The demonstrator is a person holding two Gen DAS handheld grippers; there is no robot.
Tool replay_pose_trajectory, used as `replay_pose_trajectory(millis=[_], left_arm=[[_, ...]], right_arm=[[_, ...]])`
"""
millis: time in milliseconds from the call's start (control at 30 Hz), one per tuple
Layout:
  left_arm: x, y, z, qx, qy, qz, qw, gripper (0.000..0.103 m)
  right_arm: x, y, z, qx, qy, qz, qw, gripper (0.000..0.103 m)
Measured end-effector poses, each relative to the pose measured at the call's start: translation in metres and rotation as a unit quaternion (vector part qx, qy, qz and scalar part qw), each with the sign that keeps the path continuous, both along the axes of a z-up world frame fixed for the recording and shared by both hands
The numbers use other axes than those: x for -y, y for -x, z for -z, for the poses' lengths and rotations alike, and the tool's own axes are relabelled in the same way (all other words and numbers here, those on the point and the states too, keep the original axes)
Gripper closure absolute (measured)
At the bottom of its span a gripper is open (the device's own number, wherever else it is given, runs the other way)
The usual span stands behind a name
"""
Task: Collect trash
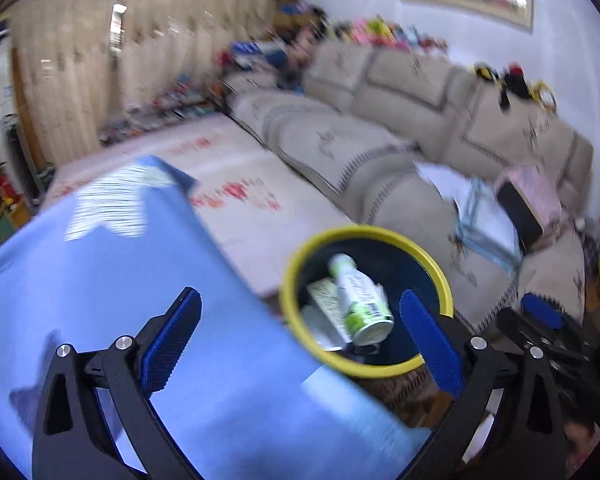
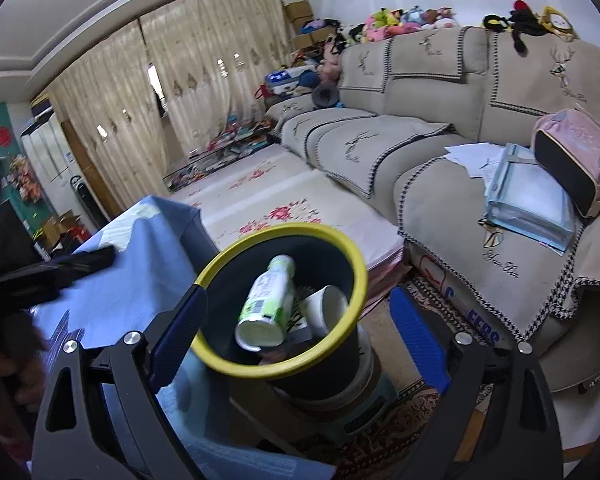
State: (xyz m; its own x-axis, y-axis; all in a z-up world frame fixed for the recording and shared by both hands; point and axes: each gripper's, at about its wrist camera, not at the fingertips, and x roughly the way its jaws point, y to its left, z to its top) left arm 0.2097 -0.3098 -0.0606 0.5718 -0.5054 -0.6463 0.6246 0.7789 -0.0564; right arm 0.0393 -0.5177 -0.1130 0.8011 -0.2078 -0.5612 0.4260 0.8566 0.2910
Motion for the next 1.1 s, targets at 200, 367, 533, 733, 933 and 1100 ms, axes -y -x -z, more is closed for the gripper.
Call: replay_pose_trajectory(millis=[200,367,533,733,933,1100], left_arm=[[-0.11,0.051,-0.026,0.069,0.018,-0.096,0.9928,0.005],[-0.204,0.097,-0.044,0.113,0.04,-0.193,0.9739,0.005],[-0.273,0.144,-0.055,0.136,0.052,-0.259,0.9547,0.005],[-0.303,0.189,-0.057,0.152,0.038,-0.28,0.9473,0.005],[-0.303,0.219,-0.063,0.167,0.051,-0.276,0.9452,0.005],[-0.3,0.224,-0.066,0.169,0.06,-0.279,0.9433,0.005]], right_arm=[[-0.043,-0.007,-0.008,0.002,0.026,-0.052,0.998,0.013],[-0.08,-0.006,-0.019,0.011,0.052,-0.09,0.994,0.011],[-0.11,0.004,-0.036,0.021,0.08,-0.116,0.99,0.01],[-0.132,0.026,-0.064,0.042,0.117,-0.126,0.984,0.007],[-0.147,0.041,-0.08,0.047,0.145,-0.138,0.978,0.007],[-0.146,0.035,-0.079,0.038,0.142,-0.14,0.979,0.007]])
